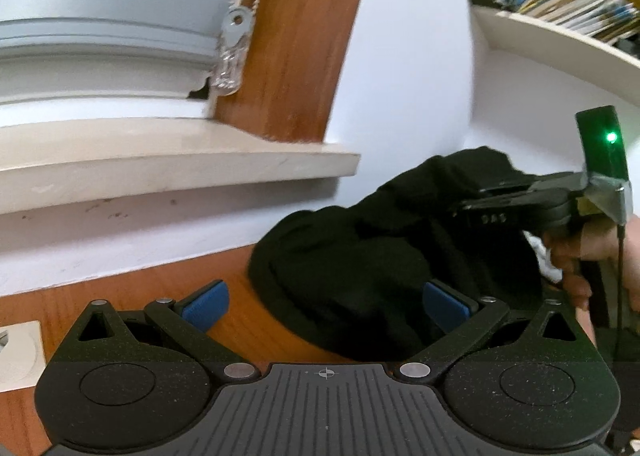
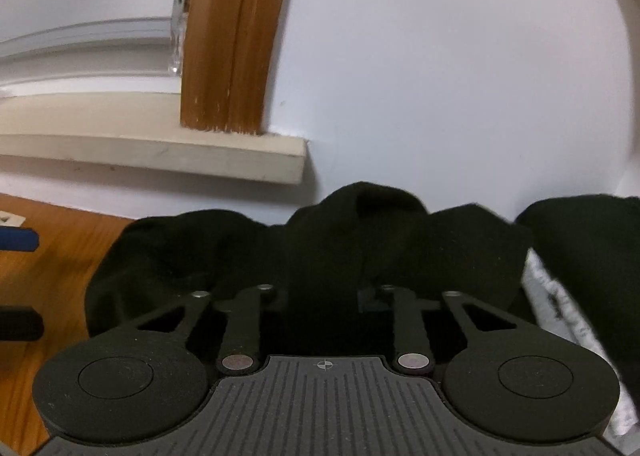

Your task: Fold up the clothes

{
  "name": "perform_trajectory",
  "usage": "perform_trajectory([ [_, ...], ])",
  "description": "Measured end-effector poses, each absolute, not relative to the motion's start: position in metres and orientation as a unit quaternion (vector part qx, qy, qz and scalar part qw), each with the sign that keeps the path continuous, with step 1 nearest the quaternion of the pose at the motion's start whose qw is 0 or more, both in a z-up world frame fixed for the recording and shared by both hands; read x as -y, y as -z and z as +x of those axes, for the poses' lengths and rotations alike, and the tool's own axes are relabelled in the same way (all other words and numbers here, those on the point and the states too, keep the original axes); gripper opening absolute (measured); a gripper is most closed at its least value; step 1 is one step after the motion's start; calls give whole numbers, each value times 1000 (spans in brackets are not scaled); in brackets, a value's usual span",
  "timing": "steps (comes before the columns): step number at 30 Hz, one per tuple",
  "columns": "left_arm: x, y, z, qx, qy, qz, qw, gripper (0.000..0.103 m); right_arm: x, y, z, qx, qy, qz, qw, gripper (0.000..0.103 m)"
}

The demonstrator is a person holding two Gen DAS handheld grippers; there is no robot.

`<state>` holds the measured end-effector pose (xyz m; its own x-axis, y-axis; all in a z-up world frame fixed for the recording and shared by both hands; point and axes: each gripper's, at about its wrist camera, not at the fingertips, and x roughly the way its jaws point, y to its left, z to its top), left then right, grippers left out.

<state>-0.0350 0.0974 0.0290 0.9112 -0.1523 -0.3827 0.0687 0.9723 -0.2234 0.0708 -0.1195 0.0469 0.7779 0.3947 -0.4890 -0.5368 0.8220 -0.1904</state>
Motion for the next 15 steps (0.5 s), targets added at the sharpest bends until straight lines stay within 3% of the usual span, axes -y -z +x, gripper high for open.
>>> perform_trajectory([
  [10,-101,-27,-33,-212,50,-116,969,103,214,-140,23,-124,-202,-143,961,17],
  [15,-104,-27,-33,-213,47,-122,968,103,277,-158,0,-141,-165,-131,967,18],
])
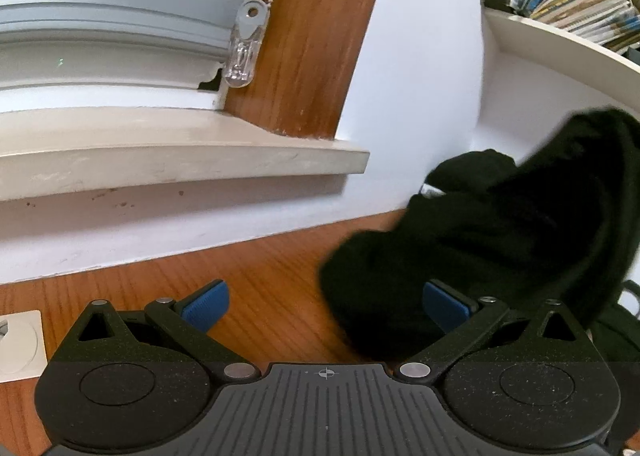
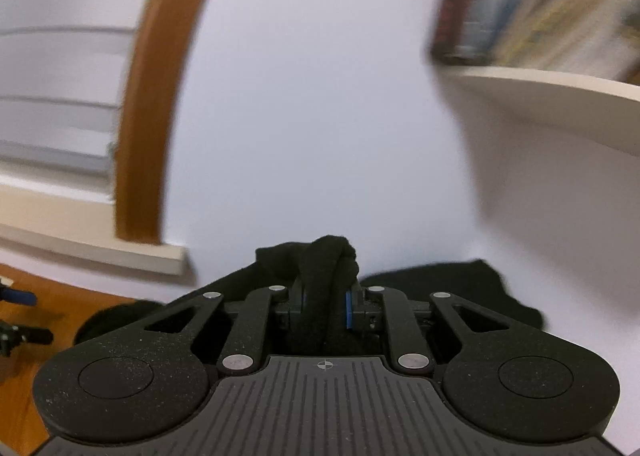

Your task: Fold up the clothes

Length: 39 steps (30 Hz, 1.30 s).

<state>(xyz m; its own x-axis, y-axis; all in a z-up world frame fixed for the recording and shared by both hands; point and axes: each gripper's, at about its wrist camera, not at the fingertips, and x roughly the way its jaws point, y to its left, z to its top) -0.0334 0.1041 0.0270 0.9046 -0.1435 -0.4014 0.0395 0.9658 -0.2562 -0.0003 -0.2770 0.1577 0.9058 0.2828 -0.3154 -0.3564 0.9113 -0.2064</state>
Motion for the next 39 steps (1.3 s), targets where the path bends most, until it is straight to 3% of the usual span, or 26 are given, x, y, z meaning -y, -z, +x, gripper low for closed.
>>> perform_trajectory([
  [4,-101,-26,-34,-216,52,-118,968,103,307,-126,-3,-218,-150,-159,951,27],
  [9,-97,-24,-31,-222,58,-113,967,103,321,-101,-5,-243,-147,-153,946,54],
  [20,-62,-40,11,-236,118,-73,962,101,312,-90,4,-215,-165,-133,953,62],
  [23,-52,-44,42,-255,140,-61,955,93,309,-101,1,-207,-180,-123,954,65],
  [25,-45,-43,61,-270,154,-55,949,77,303,-109,-2,-195,-195,-123,953,69],
  [30,-24,-33,90,-312,190,-42,930,71,264,-106,8,-212,-224,-170,936,73],
  [32,-17,-28,95,-320,186,-29,928,63,245,-96,18,-230,-228,-203,924,73],
  [33,-14,-25,97,-325,185,-26,927,48,238,-91,22,-237,-226,-221,918,73],
  [34,-12,-22,98,-332,185,-26,924,27,232,-86,28,-245,-221,-240,913,73],
  [36,-13,-18,96,-338,186,-29,922,6,226,-75,39,-256,-201,-273,905,73],
  [39,-22,-16,86,-332,180,-35,925,5,228,-64,53,-270,-176,-292,900,68],
])
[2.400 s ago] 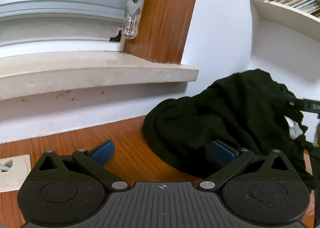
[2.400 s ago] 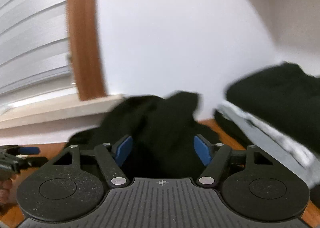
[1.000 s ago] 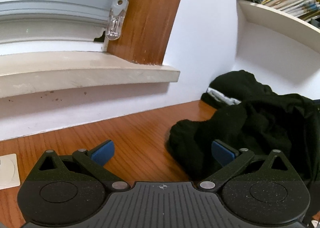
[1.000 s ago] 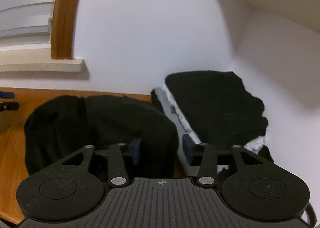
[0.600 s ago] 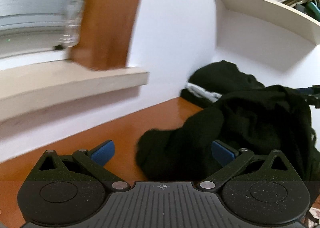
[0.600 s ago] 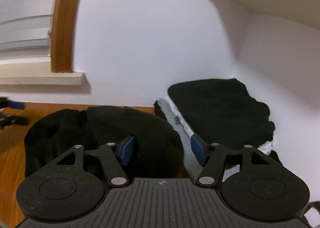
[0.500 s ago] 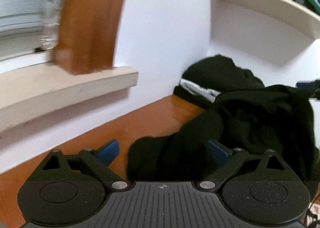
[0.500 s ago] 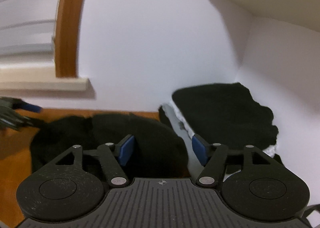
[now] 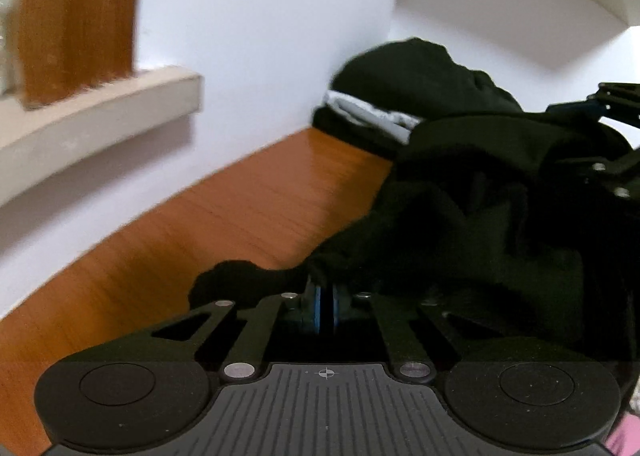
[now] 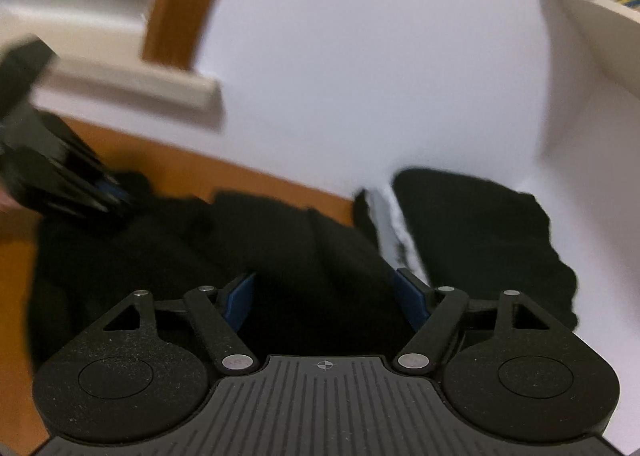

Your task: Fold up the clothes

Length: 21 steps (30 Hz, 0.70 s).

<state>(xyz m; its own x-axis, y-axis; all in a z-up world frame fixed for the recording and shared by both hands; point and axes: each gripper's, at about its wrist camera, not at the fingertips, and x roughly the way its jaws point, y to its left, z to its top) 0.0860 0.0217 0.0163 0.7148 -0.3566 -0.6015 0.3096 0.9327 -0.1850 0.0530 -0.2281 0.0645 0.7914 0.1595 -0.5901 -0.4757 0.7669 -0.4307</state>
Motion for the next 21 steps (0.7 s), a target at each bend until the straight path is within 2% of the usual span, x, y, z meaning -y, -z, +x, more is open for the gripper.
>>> perform_trajectory([
  [1,-27,-17,81,-327,175,-39,928,4,230,-63,55,-276,-176,-290,899,62],
  [3,-40,-21,70,-316,167,-49,933,4,232,-62,57,-277,-173,-287,901,29],
  [5,-52,-27,57,-307,163,-59,936,4,231,-66,54,-255,-163,-282,910,23],
  [10,-89,-52,9,-274,128,-59,951,4,199,-85,39,-199,-192,-269,922,19],
  [18,-179,-121,-83,-195,49,-79,977,4,126,-132,-5,-78,-255,-241,933,12],
  [21,-193,-132,-106,-187,43,-76,979,4,115,-142,-10,-71,-263,-231,934,10],
])
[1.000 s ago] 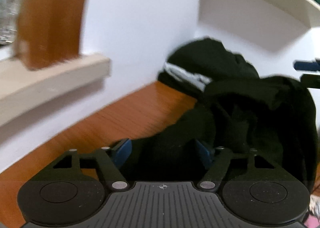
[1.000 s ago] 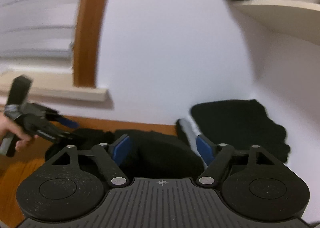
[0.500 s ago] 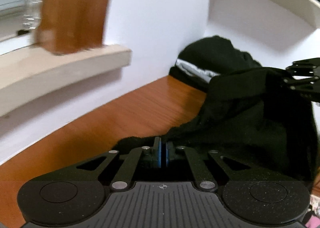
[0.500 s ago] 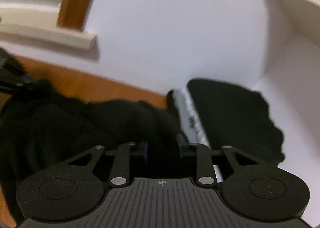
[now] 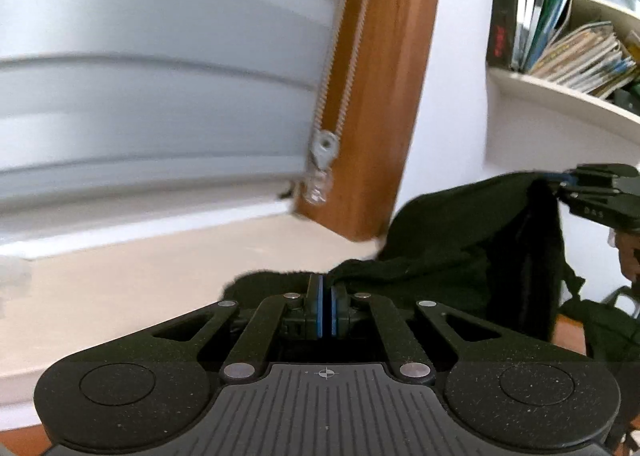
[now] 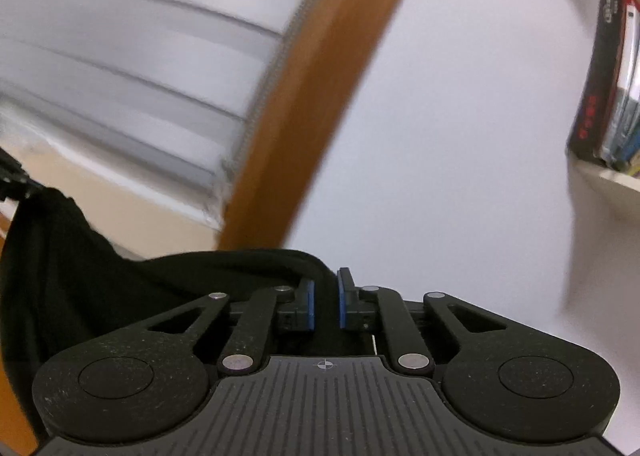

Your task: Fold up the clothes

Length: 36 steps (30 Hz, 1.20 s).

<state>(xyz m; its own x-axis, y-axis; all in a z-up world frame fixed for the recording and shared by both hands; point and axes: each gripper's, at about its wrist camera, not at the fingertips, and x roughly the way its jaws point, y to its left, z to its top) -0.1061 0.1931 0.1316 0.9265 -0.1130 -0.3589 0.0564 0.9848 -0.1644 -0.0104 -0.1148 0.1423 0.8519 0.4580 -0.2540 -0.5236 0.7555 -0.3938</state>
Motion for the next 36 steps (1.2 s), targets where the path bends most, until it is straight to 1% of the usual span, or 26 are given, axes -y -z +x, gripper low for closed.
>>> perform_trajectory([
  [3,-195,-124,-117,-192,50,-74,977,4,111,-135,-10,-69,-233,-245,939,8],
  [6,-189,-101,-114,-203,67,-83,973,4,125,-128,-2,-81,-205,-246,944,8],
  [10,-185,-69,-113,-212,131,-123,961,4,152,-116,11,-102,-165,-263,945,8],
  [11,-181,-63,-113,-212,148,-129,957,4,158,-113,14,-110,-155,-269,944,8],
  [14,-164,-55,-108,-224,181,-118,950,4,175,-94,32,-171,-154,-276,933,9],
  [16,-152,-56,-108,-226,188,-103,950,4,184,-79,43,-217,-173,-277,920,13],
  [17,-149,-56,-108,-225,190,-99,951,4,186,-75,42,-219,-179,-279,918,18],
  [19,-143,-56,-109,-224,192,-92,951,4,186,-72,38,-213,-188,-274,919,21],
  [20,-141,-55,-108,-224,192,-91,951,4,184,-74,35,-208,-196,-265,921,27],
  [21,-141,-54,-106,-225,190,-93,951,4,178,-75,30,-202,-209,-265,919,35],
  [22,-142,-52,-106,-224,190,-95,951,4,172,-77,24,-196,-223,-267,917,38],
  [26,-144,-51,-115,-217,199,-100,950,4,133,-82,6,-174,-285,-285,898,43],
  [27,-143,-52,-116,-216,204,-100,950,4,120,-83,2,-168,-303,-292,891,48],
  [28,-142,-52,-118,-214,209,-100,949,4,106,-82,2,-168,-313,-302,885,50],
  [29,-141,-52,-120,-214,213,-98,948,4,93,-81,3,-169,-322,-313,878,52],
  [33,-136,-48,-121,-221,224,-92,945,4,43,-77,6,-179,-354,-350,849,52],
  [36,-132,-43,-118,-236,227,-87,941,4,16,-73,22,-224,-364,-357,831,52],
])
